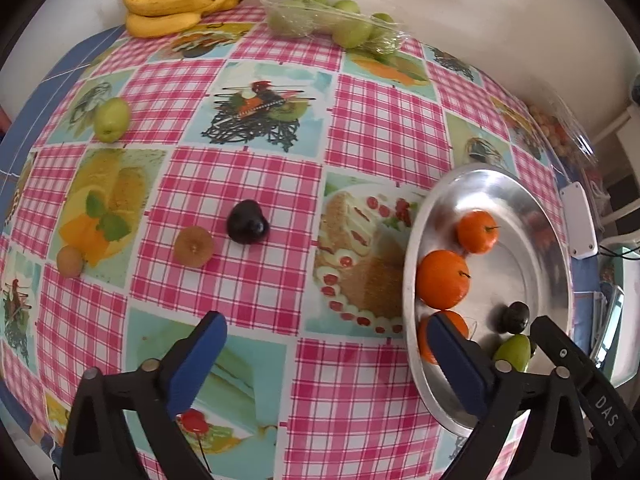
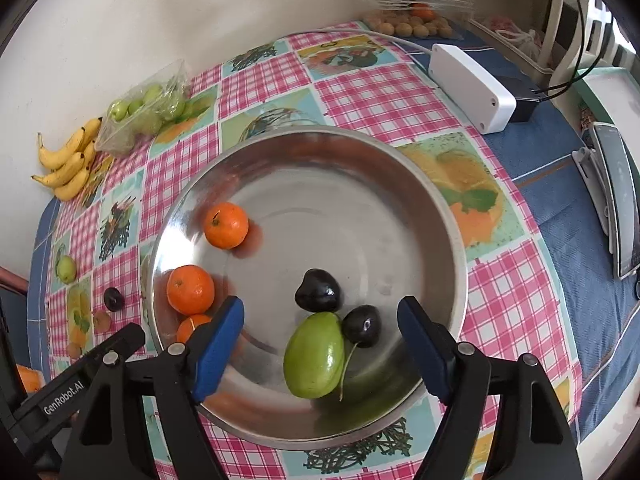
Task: Organize fruits
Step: 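Withdraw both open grippers toward the last plum and the kiwi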
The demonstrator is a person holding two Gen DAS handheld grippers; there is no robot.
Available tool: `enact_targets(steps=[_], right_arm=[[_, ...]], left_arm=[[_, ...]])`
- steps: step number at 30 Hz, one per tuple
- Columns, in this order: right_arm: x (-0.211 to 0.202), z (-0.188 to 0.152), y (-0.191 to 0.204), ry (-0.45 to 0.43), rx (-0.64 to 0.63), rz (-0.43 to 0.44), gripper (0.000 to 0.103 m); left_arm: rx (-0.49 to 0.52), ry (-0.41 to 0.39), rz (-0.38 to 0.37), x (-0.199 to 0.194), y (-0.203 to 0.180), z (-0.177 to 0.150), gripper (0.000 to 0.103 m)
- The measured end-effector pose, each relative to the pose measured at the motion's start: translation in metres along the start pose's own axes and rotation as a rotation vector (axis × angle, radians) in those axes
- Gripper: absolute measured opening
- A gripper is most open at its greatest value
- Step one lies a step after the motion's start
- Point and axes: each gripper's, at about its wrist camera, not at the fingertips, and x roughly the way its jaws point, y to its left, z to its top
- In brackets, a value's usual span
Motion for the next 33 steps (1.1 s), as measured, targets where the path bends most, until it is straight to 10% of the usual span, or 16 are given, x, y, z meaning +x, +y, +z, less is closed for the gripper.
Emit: enact_targets(steps=[8, 12, 33], right_arm=[[0.01, -0.001, 0.004, 0.023, -0.023, -0.02, 0.081], [0.011, -0.002, 0.006, 0.01, -0.03, -0.023, 0.098], [0.011, -0.007, 0.009, 0.032, -0.053, -0.072, 0.102]], left_arm=[[-0.009, -0.007, 0.036, 0.005, 0.007, 0.001, 0.103], [0.001, -0.04, 0.068, 0.002, 0.011, 0.001, 0.103], [0.019, -0.068, 0.111, -0.003, 0.018, 0.006, 0.103]])
